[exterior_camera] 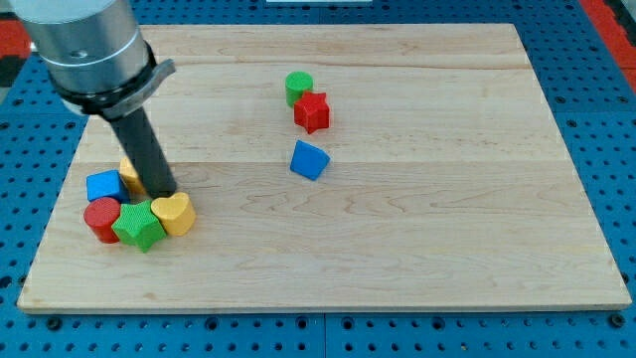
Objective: Place the blue triangle towards the bottom left side of the red star
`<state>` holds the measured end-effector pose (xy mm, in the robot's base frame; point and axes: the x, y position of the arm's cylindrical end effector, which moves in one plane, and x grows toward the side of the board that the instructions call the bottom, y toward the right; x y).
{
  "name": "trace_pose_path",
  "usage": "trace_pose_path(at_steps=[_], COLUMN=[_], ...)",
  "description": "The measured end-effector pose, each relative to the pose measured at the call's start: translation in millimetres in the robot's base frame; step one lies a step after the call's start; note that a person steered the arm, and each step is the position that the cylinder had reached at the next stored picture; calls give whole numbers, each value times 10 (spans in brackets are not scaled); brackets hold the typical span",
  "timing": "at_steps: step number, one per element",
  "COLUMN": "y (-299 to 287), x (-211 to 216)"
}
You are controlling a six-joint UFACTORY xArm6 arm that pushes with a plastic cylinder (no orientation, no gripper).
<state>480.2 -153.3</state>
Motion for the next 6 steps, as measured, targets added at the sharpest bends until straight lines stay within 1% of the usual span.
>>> trace_pose_path(at_steps=[1,2,3,4,5,6], y=[828,1698,2331,2255,1605,995], x=[42,209,-70,-508,-534,-463])
